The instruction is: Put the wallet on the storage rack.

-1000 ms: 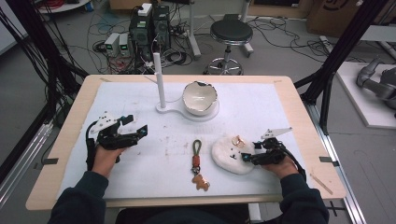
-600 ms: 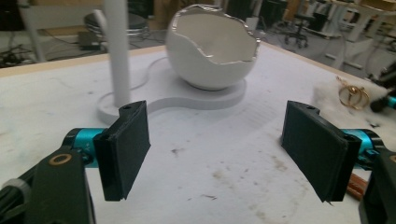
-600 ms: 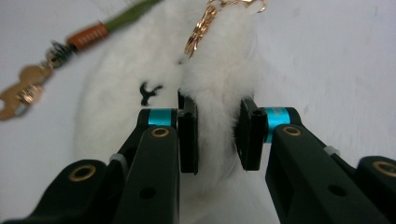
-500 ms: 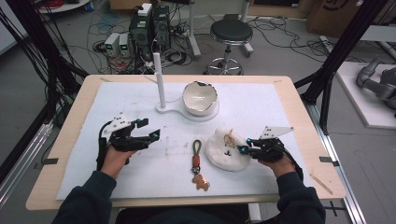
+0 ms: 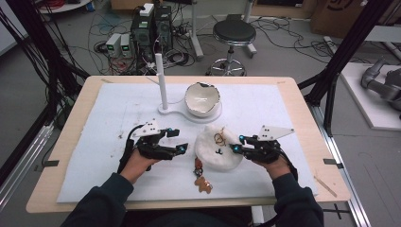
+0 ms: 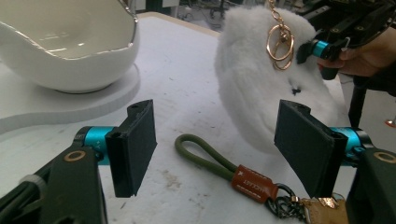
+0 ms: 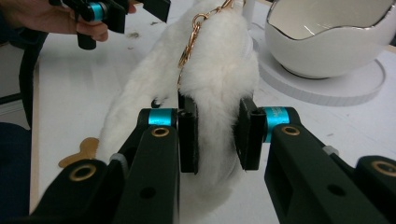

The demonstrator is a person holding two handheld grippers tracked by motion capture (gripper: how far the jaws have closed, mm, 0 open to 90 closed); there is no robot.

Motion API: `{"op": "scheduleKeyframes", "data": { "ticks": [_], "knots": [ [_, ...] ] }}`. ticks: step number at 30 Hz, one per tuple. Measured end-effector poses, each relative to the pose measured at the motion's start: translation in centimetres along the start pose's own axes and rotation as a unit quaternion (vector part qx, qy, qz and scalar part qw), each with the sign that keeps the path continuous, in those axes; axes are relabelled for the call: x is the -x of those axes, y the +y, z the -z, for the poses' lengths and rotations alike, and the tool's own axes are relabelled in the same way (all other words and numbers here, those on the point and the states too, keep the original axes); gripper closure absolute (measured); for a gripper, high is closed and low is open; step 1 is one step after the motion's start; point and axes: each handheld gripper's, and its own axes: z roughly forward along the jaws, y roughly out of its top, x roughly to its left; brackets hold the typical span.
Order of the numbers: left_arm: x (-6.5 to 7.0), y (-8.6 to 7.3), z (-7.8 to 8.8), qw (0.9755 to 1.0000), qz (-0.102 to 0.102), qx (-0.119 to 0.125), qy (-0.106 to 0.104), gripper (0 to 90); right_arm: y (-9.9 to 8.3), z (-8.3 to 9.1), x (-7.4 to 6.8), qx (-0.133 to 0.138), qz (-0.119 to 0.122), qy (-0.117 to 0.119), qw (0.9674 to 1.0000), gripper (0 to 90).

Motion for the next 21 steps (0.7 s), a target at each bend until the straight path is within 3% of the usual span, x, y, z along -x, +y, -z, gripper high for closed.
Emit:
{"op": "scheduleKeyframes", "data": {
  "ticks": [8, 9, 10, 11, 12, 13, 15, 17, 21],
  "knots": [
    [0.8, -0.2, -2.0, 0.9995, 0.002, -0.014, -0.028, 27.7, 0.9, -1.5, -1.0, 0.003, 0.02, 0.023, 0.9995, 74.3],
    [0.9, -0.2, -2.1, 0.9994, -0.002, -0.014, -0.033, 32.8, 0.9, -1.6, -1.2, 0.001, 0.022, 0.026, 0.9994, 74.3],
    [1.0, -0.3, -2.1, 0.9989, -0.007, -0.016, -0.042, 44.3, 1.0, -1.8, -1.2, 0.001, 0.024, 0.027, 0.9993, 74.1],
    [1.1, -0.3, -2.1, 0.999, -0.016, -0.015, -0.04, 57.6, 1.0, -1.9, -1.3, -0.001, 0.023, 0.028, 0.9994, 73.9],
    [1.1, -0.3, -2.1, 0.999, -0.019, -0.015, -0.039, 62.6, 1.0, -1.9, -1.3, -0.004, 0.022, 0.027, 0.9994, 73.6],
    [1.1, -0.3, -2.1, 0.9991, -0.016, -0.011, -0.039, 69.5, 0.9, -1.9, -1.2, -0.004, 0.019, 0.026, 0.9995, 73.1],
    [1.1, -0.2, -1.9, 0.9991, -0.017, -0.001, -0.039, 74.2, 0.8, -1.9, -1.0, -0.002, 0.004, 0.027, 0.9996, 71.5],
    [1.2, 0.0, -1.7, 0.9989, -0.018, 0.016, -0.041, 76.3, 0.7, -1.9, -0.9, 0.003, -0.007, 0.025, 0.9997, 67.5],
    [1.3, 0.3, -1.1, 0.9976, -0.023, 0.051, -0.041, 77.4, 0.2, -2.2, -0.2, 0.006, -0.06, 0.033, 0.9977, 54.3]
  ]
}}
